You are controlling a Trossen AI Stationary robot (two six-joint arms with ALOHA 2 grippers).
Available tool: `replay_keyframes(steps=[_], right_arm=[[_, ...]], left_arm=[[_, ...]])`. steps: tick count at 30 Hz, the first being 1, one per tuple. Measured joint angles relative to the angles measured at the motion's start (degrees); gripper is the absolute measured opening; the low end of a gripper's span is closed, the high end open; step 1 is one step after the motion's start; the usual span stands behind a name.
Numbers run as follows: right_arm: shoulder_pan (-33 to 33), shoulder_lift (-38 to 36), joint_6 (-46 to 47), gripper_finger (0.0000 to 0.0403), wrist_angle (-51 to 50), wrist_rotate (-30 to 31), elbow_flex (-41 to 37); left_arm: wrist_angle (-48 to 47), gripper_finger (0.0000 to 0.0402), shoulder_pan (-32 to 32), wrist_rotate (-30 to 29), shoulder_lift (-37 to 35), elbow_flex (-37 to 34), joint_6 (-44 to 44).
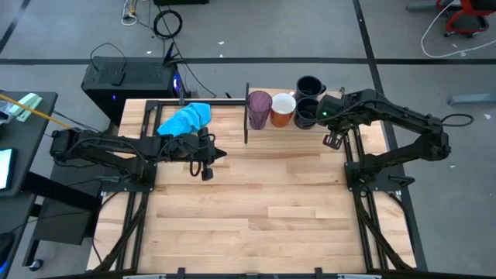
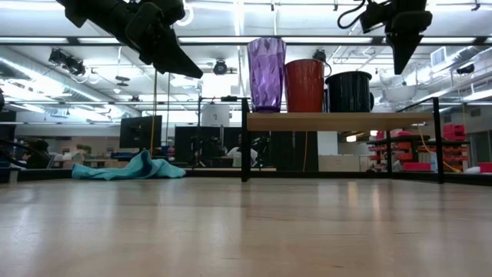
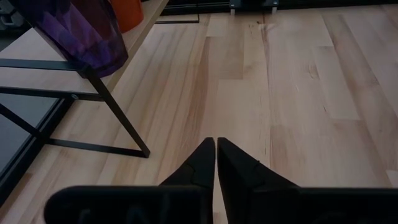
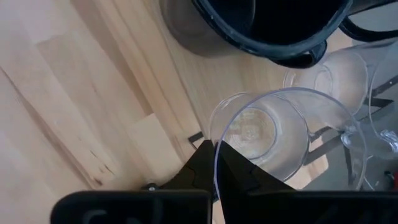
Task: Stack small to large cups/mugs on shelf
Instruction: Put the transparent mug on the shelf aligned with the other transparent mug
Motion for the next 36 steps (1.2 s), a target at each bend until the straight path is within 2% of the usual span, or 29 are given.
replay_keyframes(steps=[15,27,36], right_arm=[[0.02,0.00,-1.16,0.0033,1.29,-0.19,-0.02],[0.04,1.36,-0.70,0.0066,2.50,1.48,-0.04],[0.04,3.13,-1.41,0.0073,2.12,3.47,-0.04]], left_arm=[[0.00,0.0025,0.00,0.00,0.00,0.00,-0.08],[-0.02,0.0032,-0.01,0.02,0.00,0.00,-0.11],[-0.07,0.0025,-0.01,0.00,0.00,0.00,-0.22]])
